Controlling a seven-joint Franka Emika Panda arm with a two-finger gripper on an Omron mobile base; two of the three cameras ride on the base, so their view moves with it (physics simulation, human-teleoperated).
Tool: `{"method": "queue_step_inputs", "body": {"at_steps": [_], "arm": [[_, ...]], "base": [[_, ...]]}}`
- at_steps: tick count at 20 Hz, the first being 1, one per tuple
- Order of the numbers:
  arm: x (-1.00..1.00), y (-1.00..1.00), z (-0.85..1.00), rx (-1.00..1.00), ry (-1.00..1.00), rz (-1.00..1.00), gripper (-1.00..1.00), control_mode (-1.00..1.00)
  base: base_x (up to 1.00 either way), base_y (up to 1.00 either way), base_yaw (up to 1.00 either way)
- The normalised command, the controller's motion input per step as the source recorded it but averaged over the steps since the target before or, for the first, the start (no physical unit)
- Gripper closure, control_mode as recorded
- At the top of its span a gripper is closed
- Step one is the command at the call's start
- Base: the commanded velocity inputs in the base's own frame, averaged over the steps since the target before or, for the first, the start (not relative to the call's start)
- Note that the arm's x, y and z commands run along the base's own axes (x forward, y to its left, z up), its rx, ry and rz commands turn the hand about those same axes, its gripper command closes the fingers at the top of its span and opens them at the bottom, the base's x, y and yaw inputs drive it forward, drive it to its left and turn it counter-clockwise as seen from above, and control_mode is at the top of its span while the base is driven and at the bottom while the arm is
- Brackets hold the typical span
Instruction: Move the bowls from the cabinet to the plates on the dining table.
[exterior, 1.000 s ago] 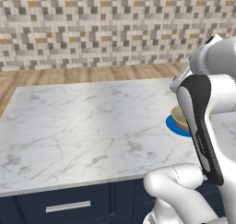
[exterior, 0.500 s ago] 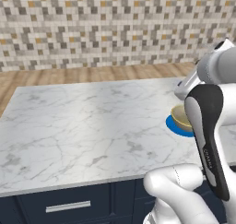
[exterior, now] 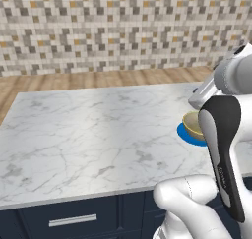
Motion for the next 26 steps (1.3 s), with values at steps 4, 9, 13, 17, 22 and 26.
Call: {"method": "queue_step_inputs", "body": {"at_steps": [4,9,13,17,22,26], "arm": [[-0.15,0.0,0.03,0.0,-0.01,-0.01,-1.0,-1.0],[-0.18,0.0,0.0,0.0,-0.04,0.0,-1.0,-1.0],[-0.03,0.0,0.0,0.0,-0.01,0.0,-1.0,1.0],[0.0,0.0,0.0,0.0,0.0,0.0,-1.0,1.0],[0.0,0.0,0.0,0.0,0.0,0.0,-1.0,1.0],[0.0,0.0,0.0,0.0,0.0,0.0,-1.0,1.0]], "base": [[0.0,0.0,0.0],[0.0,0.0,0.0],[-0.11,0.0,0.0],[-0.18,0.0,0.0],[-0.22,0.23,0.11],[-0.25,0.49,0.34]]}}
